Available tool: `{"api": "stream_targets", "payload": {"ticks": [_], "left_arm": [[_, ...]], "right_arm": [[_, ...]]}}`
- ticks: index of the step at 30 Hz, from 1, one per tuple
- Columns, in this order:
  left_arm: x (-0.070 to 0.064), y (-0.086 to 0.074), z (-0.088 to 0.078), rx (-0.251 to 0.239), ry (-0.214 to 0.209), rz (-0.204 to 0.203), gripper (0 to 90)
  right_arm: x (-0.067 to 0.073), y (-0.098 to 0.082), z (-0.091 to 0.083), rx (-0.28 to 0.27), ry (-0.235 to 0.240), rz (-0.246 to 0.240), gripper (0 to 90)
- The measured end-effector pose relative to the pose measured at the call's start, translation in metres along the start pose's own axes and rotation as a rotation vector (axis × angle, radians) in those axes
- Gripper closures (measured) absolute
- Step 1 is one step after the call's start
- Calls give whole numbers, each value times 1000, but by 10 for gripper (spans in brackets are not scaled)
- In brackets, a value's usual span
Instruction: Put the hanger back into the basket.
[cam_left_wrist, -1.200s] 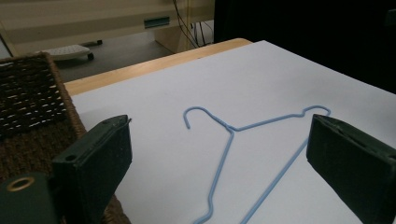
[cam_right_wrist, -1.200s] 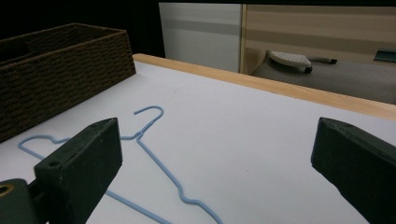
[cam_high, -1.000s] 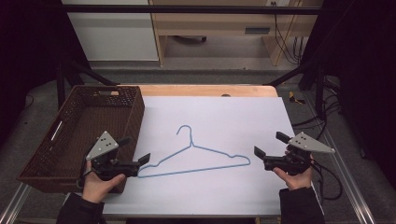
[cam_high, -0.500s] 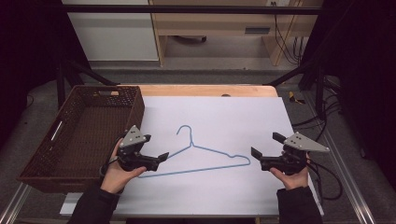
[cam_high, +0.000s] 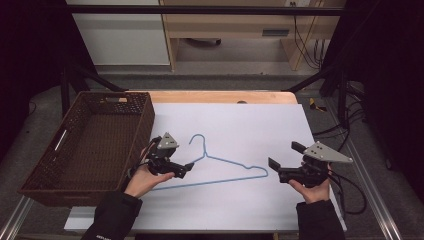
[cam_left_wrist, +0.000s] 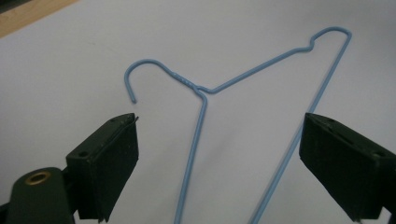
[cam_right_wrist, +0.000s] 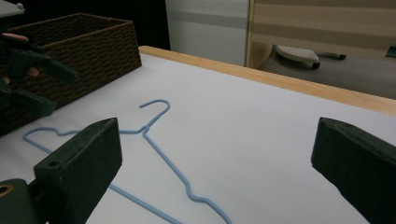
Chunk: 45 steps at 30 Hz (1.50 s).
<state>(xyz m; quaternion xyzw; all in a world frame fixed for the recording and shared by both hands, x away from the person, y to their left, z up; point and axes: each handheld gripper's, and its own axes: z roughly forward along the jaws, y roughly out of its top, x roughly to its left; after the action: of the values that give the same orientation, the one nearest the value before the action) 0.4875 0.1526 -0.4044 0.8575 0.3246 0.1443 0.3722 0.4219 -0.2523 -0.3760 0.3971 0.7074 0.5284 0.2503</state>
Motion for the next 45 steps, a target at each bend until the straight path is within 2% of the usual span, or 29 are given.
{"api": "stream_targets", "payload": {"ticks": [7,14,19,25,34,41,45], "left_arm": [[6,-1,24,69,-4,14,174],[12,-3,43,128,13,6,221],[18,-6,54,160,10,-3,317],[22,-8,60,181,19,7,459],[21,-11,68,213,-9,29,608],[23,-12,70,219,-20,36,672],[21,-12,71,222,-14,63,706]], "right_arm": [[0,0,1,2,1,-1,24],[1,-1,3,10,3,-2,24],[2,-1,4,9,4,-1,24],[2,-1,4,11,4,-2,24],[2,-1,5,11,7,-1,24],[2,-1,5,11,7,-2,24],[3,-2,6,12,9,-2,24]]}}
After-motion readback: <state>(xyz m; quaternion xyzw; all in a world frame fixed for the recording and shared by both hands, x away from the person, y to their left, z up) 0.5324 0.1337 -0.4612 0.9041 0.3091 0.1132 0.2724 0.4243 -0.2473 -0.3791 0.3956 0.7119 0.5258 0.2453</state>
